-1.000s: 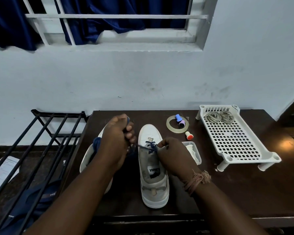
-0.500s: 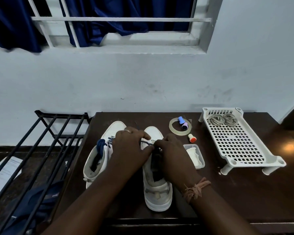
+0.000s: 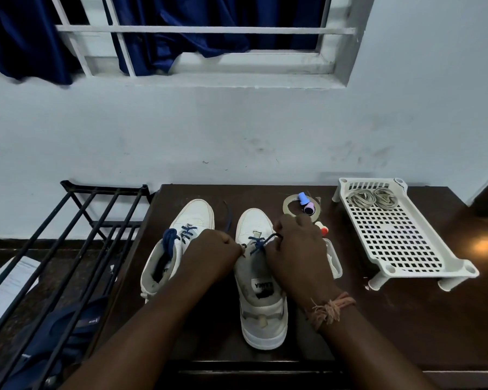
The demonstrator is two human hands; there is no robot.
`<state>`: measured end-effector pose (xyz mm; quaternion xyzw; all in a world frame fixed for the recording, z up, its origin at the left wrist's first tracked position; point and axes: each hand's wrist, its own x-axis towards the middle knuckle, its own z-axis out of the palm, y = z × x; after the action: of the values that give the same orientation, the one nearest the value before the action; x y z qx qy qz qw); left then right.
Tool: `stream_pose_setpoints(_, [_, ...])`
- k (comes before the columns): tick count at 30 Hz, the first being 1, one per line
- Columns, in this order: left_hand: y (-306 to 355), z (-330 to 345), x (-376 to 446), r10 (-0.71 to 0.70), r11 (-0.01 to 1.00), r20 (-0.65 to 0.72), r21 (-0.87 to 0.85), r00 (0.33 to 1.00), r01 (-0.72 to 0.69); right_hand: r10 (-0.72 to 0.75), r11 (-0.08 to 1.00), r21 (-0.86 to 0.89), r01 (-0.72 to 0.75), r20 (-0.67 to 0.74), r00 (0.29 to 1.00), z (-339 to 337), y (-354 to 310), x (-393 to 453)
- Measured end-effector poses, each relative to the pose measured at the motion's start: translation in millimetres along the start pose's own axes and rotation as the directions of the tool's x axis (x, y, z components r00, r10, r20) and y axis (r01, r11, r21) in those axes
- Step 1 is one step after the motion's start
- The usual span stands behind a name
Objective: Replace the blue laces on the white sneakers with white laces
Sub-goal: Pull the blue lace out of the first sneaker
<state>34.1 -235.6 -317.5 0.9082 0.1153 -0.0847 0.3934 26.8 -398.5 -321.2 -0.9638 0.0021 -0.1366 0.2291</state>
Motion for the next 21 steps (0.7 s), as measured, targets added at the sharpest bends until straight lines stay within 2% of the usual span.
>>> stream_pose_setpoints(2, [1.9, -0.1, 0.0, -0.009, 1.0, 0.049, -0.029, 0.999, 0.01, -0.122, 0.991, -0.042, 0.124, 0.033, 0.992, 5.7, -4.5, -4.2])
stream_pose_setpoints(4, [3.2, -0.2, -0.9, -0.006, 1.0, 0.076, -0.027, 0.997, 0.009, -0.205, 0.964, -0.16, 0.211, 0.056, 0.977, 12.8, -6.5, -8.8])
stream_pose_setpoints(6, [1.8, -0.6, -1.1, -0.005, 0.998, 0.042, -0.062, 0.999, 0.008, -0.177, 0.953, -0.233, 0.191, 0.08, 0.981, 12.2, -6.6, -8.7])
stream_pose_setpoints(8, [0.0, -0.7, -1.5, -0.027, 0.991, 0.054, -0.126, 0.998, 0.033, -0.051, 0.961, -0.269, 0.059, 0.037, 0.998, 5.2, -5.1, -3.9])
stream_pose_setpoints(11, [-0.3, -0.5, -2.0, -0.032, 0.987, 0.074, -0.157, 0.997, 0.043, 0.092, 0.97, -0.222, -0.099, -0.041, 0.995, -9.0, -3.3, 2.7])
stream_pose_setpoints(13, [0.5, 0.9, -2.8, -0.011, 0.987, 0.051, -0.161, 0.999, 0.019, 0.078, 0.983, -0.166, -0.075, 0.011, 0.997, -9.5, -3.1, 2.2])
stream_pose_setpoints(15, [1.8, 3.0, -3.7, 0.02, 0.986, 0.028, -0.163, 0.999, -0.015, -0.006, 0.992, -0.122, 0.015, 0.073, 0.997, -3.9, -5.8, -2.8])
stream_pose_setpoints(18, [4.4, 3.7, -5.9, 0.067, 0.978, 0.032, -0.201, 0.997, -0.059, -0.14, 0.961, -0.222, 0.162, 0.115, 0.983, 9.7, -7.3, -10.5])
stream_pose_setpoints(21, [5.8, 2.8, -7.7, 0.06, 0.981, 0.032, -0.185, 0.998, -0.053, -0.08, 0.962, -0.253, 0.099, 0.085, 0.993, 8.7, -7.8, -7.0])
